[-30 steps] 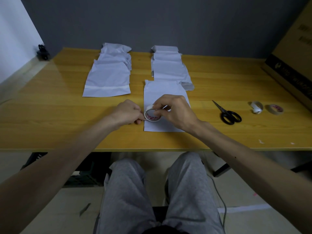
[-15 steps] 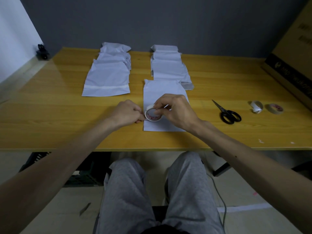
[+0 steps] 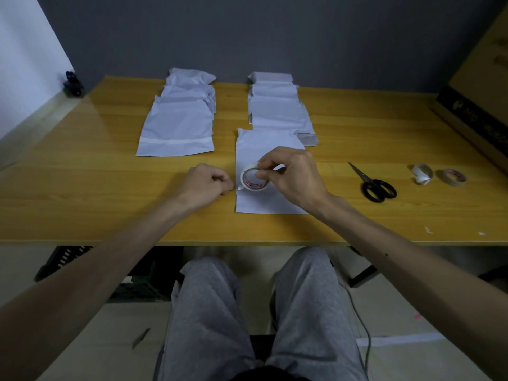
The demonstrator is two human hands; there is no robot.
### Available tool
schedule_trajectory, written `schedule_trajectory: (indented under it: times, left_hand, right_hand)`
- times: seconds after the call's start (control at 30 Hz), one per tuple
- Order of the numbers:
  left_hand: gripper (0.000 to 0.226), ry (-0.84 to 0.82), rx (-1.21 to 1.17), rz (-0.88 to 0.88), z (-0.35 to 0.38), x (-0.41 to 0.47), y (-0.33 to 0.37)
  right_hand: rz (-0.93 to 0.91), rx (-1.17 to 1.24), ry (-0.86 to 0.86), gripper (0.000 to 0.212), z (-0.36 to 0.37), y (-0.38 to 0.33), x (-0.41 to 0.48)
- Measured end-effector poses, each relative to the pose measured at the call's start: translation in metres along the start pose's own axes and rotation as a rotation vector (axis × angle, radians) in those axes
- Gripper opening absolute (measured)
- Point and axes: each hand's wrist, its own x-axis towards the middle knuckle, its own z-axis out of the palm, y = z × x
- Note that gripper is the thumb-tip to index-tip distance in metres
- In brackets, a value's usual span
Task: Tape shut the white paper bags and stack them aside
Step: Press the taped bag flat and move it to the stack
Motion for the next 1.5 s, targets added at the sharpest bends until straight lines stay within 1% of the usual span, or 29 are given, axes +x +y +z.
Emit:
schedule_trajectory:
  times: [0.2,0.5,0.93,1.07,1.2,1.4,1.5]
  left_hand:
    - [0.002,0.026,-0.067,0.065,0.001,-0.010,-0.007]
    - [0.010,0.018,-0.063,0.085,0.005,-0.008,-0.015]
    - [0.012,0.003,-0.088,0.089,0.005,-0.008,-0.020]
    - [0.012,0.032,-0.080,0.108,0.006,-0.012,-0.020]
    - [0.017,0.090,0.002,0.187,0.007,-0.021,-0.022]
    - [0.021,0.155,0.204,0.402,0.009,-0.039,-0.027]
    - [0.026,0.110,0.324,0.496,0.011,-0.040,-0.031]
  right_hand:
    - [0.010,0.022,0.002,0.008,0.005,0.002,-0.005]
    - [-0.002,0.020,-0.021,0.008,0.006,0.000,-0.005]
    - [-0.028,-0.007,-0.026,0.008,0.013,0.001,-0.004]
    - [-0.017,-0.025,-0.039,0.007,0.014,0.004,-0.005]
    - [-0.024,-0.048,-0.040,0.007,0.015,0.006,-0.006]
    - [-0.106,-0.073,-0.075,0.005,0.018,0.002,-0.004]
    - [-0.119,-0.079,-0.077,0.005,0.018,0.001,-0.003]
